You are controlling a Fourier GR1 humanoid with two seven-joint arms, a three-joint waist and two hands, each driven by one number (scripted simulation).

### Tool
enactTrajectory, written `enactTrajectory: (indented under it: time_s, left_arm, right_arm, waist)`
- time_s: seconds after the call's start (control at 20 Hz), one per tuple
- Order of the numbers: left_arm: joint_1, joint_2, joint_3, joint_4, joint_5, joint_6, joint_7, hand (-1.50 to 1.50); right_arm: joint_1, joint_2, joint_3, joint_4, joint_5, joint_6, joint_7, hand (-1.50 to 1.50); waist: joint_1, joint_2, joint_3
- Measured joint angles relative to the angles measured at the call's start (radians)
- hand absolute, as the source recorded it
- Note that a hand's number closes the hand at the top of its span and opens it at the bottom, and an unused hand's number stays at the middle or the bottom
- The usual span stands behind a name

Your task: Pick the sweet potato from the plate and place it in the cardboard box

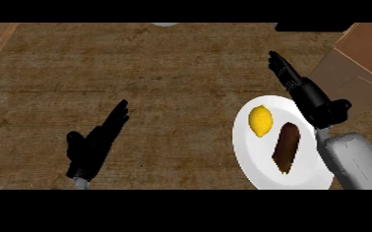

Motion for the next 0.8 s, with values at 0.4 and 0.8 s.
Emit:
enactTrajectory:
  time_s: [0.4,0.8]
  left_arm:
    - [-0.084,0.119,0.074,-0.059,-0.101,0.011,-0.078,0.0]
    - [-0.114,0.192,0.122,-0.074,-0.131,-0.014,-0.147,0.0]
  right_arm:
    - [-0.068,-0.239,-0.081,-0.133,0.304,-0.265,0.172,-1.5]
    - [0.023,-0.484,-0.019,-0.392,0.629,-0.32,0.446,-1.5]
  waist:
    - [-0.09,-0.058,-0.003]
    - [-0.113,-0.046,0.004]
